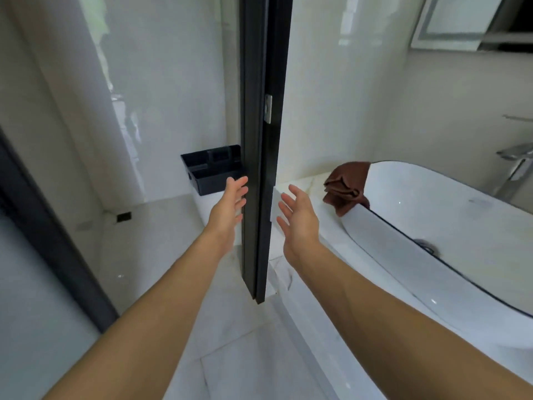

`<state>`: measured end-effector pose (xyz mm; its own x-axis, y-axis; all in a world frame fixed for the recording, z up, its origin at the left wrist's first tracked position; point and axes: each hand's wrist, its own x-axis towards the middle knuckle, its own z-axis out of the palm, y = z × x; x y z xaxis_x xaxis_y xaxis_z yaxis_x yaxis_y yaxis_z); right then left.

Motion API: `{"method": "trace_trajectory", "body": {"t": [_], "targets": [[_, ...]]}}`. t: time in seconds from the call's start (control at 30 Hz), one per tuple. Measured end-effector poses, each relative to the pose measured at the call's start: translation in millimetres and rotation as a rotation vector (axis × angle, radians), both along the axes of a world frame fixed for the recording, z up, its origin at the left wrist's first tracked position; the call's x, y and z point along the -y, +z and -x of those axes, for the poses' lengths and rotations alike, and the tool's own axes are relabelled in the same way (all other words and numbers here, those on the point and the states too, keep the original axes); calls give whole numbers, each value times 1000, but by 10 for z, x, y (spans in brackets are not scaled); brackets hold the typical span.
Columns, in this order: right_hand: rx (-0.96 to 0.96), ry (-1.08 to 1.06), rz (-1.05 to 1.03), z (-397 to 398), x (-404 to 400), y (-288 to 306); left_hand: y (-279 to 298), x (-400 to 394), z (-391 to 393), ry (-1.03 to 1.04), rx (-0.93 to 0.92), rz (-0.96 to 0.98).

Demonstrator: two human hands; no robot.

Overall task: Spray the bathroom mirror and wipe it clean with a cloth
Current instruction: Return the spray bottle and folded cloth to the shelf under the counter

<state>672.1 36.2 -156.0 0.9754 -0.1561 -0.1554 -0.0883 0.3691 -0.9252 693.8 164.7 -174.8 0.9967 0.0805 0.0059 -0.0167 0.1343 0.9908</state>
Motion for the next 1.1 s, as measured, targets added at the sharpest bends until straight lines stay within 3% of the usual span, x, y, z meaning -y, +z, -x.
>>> {"method": "trace_trajectory", "body": {"t": [0.23,0.43,0.7,0.9,1.1], "targets": [[-20,-105,-61,-206,676,1719,1757,545,-267,-55,-10,-14],[-56,-326,-77,-274,1543,2178,2432,932,-457,-141,-16,-100],[-347,-404,10,-379,2160,1702,2234,1451,-1206,-445,-2,-325],[-463,-541,33,-620,2072,1111,1752,1770,-1907,-737,20,-460],[-560,-485,54,-916,1947,857,1387,1944,-2288,-917,102,-587]]}}
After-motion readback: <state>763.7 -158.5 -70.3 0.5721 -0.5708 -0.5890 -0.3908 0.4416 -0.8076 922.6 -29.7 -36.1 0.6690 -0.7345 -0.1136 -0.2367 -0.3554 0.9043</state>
